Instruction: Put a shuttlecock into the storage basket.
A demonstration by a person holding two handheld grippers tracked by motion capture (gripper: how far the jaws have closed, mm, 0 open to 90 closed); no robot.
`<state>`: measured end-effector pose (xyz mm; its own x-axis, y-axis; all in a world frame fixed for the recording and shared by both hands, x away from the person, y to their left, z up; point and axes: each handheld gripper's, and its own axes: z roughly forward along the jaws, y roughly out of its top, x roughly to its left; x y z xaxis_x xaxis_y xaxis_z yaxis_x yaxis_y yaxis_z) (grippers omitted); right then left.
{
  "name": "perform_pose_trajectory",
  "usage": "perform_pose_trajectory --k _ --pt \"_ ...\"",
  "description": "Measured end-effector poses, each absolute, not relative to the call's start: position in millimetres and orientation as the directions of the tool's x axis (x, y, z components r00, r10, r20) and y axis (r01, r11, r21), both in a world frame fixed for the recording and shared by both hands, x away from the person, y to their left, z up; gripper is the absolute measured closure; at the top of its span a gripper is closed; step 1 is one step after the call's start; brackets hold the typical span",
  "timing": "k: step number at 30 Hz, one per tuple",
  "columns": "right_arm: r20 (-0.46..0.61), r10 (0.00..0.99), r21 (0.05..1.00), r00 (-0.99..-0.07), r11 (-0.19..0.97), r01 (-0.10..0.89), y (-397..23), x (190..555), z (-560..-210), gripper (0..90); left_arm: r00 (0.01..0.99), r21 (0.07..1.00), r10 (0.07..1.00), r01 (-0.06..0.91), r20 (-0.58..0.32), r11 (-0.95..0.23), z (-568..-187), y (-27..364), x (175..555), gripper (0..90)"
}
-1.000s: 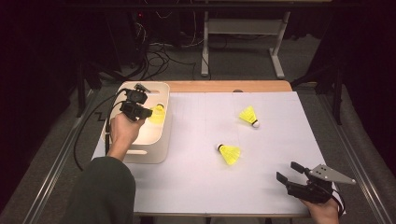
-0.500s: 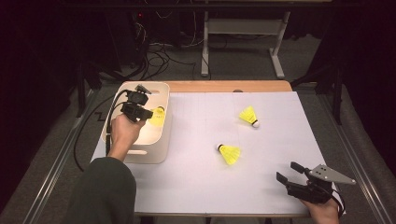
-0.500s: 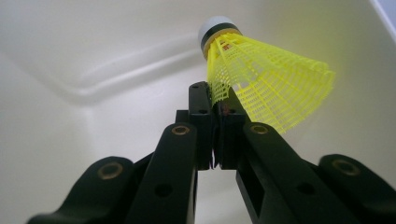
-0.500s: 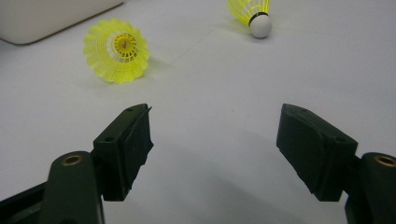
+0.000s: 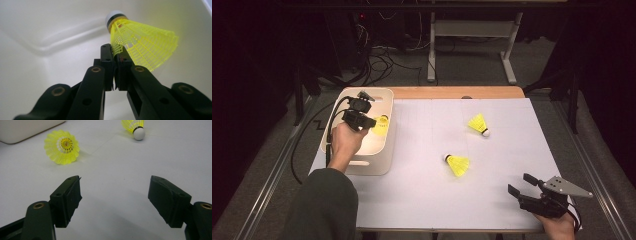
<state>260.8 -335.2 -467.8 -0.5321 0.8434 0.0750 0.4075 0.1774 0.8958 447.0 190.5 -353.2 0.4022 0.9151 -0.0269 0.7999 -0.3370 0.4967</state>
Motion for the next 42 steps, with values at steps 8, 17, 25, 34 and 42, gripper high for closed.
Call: perform_pose_trajectory --k 8,17,25,34,42 --pt "0.075 0.843 0.896 -0.532 0.178 0.407 -335.2 261.0 -467.9 26.9 0.392 0.521 0.920 0.788 -0.012 -0.329 -349.0 191.5 443.3 65.5" --pt "0.076 0.844 0.896 -0.532 0.176 0.407 -335.2 260.5 -467.6 26.9 0.393 0.546 0.920 0.773 -0.010 -0.324 -343.3 189.6 437.9 55.7" --pt "0.074 0.844 0.896 -0.532 0.177 0.407 -335.1 260.9 -467.7 26.9 0.393 0.569 0.919 0.760 -0.018 -0.313 -337.9 190.4 432.7 51.1" --pt "0.075 0.845 0.897 -0.530 0.175 0.406 -334.9 260.7 -467.5 26.9 0.410 0.606 0.911 0.736 -0.044 -0.302 -330.6 188.6 425.8 47.2" --pt "0.076 0.845 0.897 -0.529 0.173 0.407 -335.3 260.9 -467.5 26.9 0.419 0.616 0.906 0.728 -0.053 -0.300 -328.1 186.6 423.5 46.0"
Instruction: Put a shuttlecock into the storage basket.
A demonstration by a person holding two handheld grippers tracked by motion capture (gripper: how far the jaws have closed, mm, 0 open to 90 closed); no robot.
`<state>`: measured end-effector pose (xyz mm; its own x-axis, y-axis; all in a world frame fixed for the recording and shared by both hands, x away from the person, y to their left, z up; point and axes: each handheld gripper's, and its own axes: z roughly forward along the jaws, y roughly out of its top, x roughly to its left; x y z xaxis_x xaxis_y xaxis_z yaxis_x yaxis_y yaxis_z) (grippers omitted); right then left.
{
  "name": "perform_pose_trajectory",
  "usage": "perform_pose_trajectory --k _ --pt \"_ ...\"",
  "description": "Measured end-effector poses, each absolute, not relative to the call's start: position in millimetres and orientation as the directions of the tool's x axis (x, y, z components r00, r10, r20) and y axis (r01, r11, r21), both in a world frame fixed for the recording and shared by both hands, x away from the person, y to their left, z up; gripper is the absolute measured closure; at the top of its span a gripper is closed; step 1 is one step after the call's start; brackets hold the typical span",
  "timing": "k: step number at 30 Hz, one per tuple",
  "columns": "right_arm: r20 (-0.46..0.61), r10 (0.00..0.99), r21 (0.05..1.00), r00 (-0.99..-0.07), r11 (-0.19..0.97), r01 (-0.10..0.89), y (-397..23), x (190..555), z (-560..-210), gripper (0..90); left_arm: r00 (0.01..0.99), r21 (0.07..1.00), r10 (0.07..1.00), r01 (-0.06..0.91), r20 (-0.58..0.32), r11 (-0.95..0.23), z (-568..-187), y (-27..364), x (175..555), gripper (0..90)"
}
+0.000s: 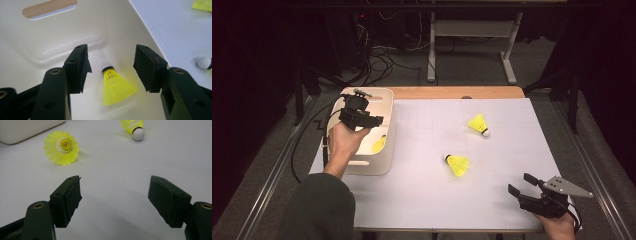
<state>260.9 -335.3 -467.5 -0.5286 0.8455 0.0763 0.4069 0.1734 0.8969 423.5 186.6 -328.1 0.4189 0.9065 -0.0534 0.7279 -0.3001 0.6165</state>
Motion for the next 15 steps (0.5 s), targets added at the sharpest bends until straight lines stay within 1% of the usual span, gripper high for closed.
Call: perform_pose_trajectory --k 4,15 --pt "0.076 0.845 0.897 -0.529 0.173 0.406 -335.2 260.6 -467.4 26.9 0.425 0.627 0.903 0.720 -0.062 -0.296 -326.8 184.5 421.5 43.5" --pt "0.076 0.845 0.897 -0.529 0.173 0.406 -335.4 261.0 -467.5 26.9 0.446 0.656 0.893 0.693 -0.065 -0.298 -321.7 178.3 414.6 41.3"
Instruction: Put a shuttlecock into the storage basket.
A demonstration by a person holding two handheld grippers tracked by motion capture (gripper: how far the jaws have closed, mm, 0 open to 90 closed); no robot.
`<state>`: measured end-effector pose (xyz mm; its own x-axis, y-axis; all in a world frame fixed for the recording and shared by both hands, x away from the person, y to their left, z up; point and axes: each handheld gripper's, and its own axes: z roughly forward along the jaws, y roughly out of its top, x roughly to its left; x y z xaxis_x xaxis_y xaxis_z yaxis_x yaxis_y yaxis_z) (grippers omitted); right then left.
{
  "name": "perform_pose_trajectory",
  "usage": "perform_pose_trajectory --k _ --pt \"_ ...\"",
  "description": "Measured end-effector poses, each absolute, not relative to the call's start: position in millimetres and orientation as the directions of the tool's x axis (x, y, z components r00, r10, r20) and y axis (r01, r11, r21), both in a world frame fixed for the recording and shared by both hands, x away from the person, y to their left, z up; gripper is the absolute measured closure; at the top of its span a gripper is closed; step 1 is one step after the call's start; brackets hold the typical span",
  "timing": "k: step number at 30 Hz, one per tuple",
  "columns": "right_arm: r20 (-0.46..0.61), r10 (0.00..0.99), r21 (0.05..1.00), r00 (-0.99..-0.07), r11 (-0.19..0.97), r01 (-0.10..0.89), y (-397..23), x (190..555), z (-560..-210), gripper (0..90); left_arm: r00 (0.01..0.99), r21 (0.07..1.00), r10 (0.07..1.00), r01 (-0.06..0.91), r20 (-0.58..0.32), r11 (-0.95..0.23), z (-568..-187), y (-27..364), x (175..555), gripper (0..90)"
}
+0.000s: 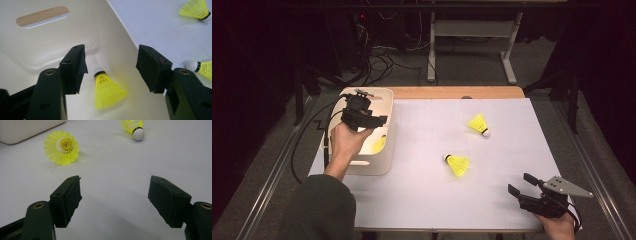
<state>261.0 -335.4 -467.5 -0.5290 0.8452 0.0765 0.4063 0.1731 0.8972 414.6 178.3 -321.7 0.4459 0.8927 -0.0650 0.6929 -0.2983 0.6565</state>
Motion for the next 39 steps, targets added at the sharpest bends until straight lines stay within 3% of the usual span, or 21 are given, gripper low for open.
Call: perform_pose_trajectory --k 39 --pt "0.074 0.845 0.897 -0.529 0.176 0.406 -334.9 261.0 -467.4 26.8 0.519 0.692 0.853 0.638 -0.060 -0.339 -316.4 150.9 401.5 41.0"
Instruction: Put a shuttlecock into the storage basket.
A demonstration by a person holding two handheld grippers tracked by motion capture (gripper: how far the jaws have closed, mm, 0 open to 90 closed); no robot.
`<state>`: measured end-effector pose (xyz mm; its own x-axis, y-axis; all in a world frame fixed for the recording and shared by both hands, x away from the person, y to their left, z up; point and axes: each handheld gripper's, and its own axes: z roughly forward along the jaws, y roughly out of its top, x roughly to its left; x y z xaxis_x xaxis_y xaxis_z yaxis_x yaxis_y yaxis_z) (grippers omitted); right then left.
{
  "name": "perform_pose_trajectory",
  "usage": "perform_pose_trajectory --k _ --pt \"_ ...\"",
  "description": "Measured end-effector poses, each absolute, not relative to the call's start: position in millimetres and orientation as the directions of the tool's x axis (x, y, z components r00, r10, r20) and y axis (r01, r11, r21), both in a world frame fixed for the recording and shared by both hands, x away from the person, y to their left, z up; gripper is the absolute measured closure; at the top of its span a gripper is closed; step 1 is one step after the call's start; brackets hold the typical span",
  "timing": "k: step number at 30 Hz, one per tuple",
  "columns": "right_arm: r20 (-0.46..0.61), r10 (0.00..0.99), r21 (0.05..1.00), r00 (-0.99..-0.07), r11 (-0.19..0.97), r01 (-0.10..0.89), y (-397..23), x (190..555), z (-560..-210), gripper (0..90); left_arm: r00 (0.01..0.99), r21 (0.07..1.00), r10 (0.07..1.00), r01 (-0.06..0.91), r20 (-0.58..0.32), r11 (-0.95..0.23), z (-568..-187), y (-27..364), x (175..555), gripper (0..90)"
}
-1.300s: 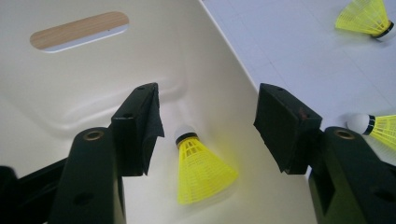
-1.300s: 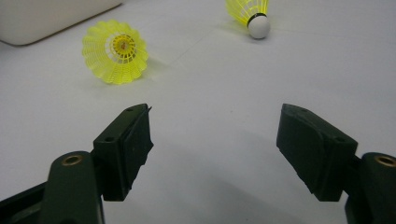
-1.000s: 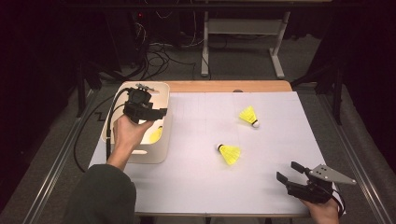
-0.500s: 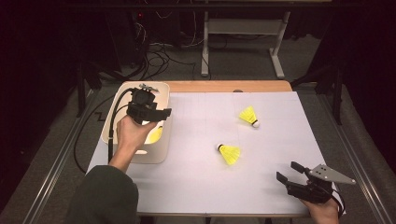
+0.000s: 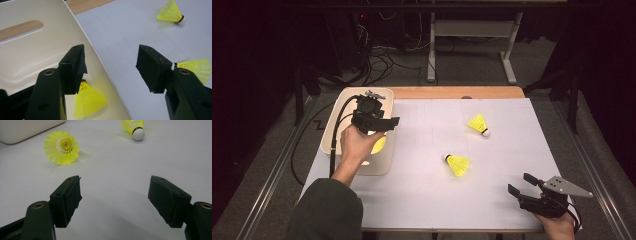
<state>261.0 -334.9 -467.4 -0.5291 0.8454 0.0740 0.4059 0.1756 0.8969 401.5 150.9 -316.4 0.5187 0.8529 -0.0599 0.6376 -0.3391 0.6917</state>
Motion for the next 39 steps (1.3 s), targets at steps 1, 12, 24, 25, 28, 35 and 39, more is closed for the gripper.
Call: perform_pose_trajectory --k 1,12,24,25,28,35,39 --pt "0.074 0.845 0.897 -0.529 0.175 0.406 -334.9 261.0 -467.4 26.9 0.520 0.692 0.852 0.637 -0.060 -0.340 -316.6 150.4 401.4 41.1" --pt "0.080 0.847 0.897 -0.525 0.169 0.409 -335.1 261.8 -467.4 26.8 0.532 0.695 0.844 0.632 -0.066 -0.344 -317.5 145.5 401.2 41.1" --pt "0.078 0.847 0.897 -0.526 0.170 0.408 -335.1 261.9 -467.3 26.8 0.540 0.701 0.839 0.622 -0.061 -0.349 -316.8 141.4 397.6 41.1" --pt "0.080 0.847 0.898 -0.526 0.168 0.407 -335.2 262.0 -467.3 26.8 0.542 0.702 0.838 0.620 -0.061 -0.349 -316.8 140.9 397.4 41.1" --pt "0.080 0.847 0.897 -0.526 0.168 0.408 -335.5 262.0 -467.4 26.8 0.545 0.702 0.836 0.619 -0.061 -0.352 -317.1 139.3 396.5 41.1" --pt "0.081 0.846 0.898 -0.527 0.167 0.407 -335.8 262.1 -467.5 26.8 0.556 0.708 0.828 0.610 -0.064 -0.356 -317.7 134.3 394.7 41.2" --pt "0.081 0.845 0.898 -0.529 0.169 0.407 -335.6 262.0 -467.5 26.8 0.560 0.713 0.826 0.603 -0.060 -0.357 -318.9 132.0 392.0 41.2"
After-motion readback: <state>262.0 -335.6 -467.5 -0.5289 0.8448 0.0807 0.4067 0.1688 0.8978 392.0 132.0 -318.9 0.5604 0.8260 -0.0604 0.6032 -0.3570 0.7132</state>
